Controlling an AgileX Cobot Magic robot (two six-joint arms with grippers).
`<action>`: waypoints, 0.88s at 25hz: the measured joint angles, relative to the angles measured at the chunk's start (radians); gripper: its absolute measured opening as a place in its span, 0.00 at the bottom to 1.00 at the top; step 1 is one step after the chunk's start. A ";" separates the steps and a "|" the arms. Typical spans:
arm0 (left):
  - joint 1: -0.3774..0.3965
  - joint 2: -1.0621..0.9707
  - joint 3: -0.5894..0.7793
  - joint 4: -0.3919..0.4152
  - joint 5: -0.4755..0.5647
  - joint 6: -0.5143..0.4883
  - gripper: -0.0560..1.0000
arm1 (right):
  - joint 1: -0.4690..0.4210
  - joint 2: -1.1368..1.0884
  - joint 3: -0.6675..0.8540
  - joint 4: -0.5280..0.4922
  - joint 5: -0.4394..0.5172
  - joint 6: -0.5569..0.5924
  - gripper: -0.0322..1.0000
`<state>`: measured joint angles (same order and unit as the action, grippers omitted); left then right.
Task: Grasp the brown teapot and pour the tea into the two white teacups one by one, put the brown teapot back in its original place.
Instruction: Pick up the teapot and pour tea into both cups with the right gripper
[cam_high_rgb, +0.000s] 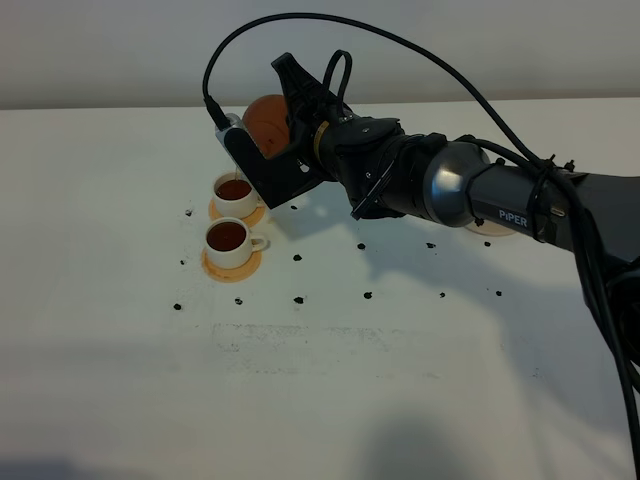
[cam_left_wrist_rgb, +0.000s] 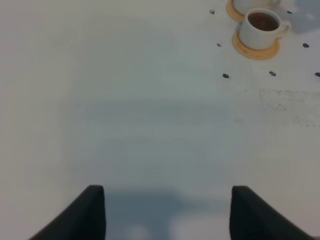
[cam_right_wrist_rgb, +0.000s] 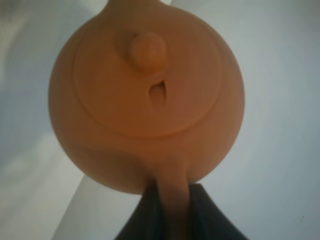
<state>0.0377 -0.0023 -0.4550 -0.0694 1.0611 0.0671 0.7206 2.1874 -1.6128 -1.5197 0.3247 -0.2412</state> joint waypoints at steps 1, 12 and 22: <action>0.000 0.000 0.000 0.000 0.000 0.000 0.55 | 0.000 0.000 0.000 -0.001 0.000 0.000 0.14; 0.000 0.000 0.000 0.000 0.000 0.000 0.55 | 0.000 0.000 0.000 -0.003 0.001 -0.016 0.14; 0.000 0.000 0.000 0.000 0.000 0.000 0.55 | 0.000 0.000 0.000 -0.012 0.002 -0.019 0.14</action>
<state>0.0377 -0.0023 -0.4550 -0.0694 1.0611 0.0671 0.7206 2.1874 -1.6128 -1.5313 0.3265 -0.2601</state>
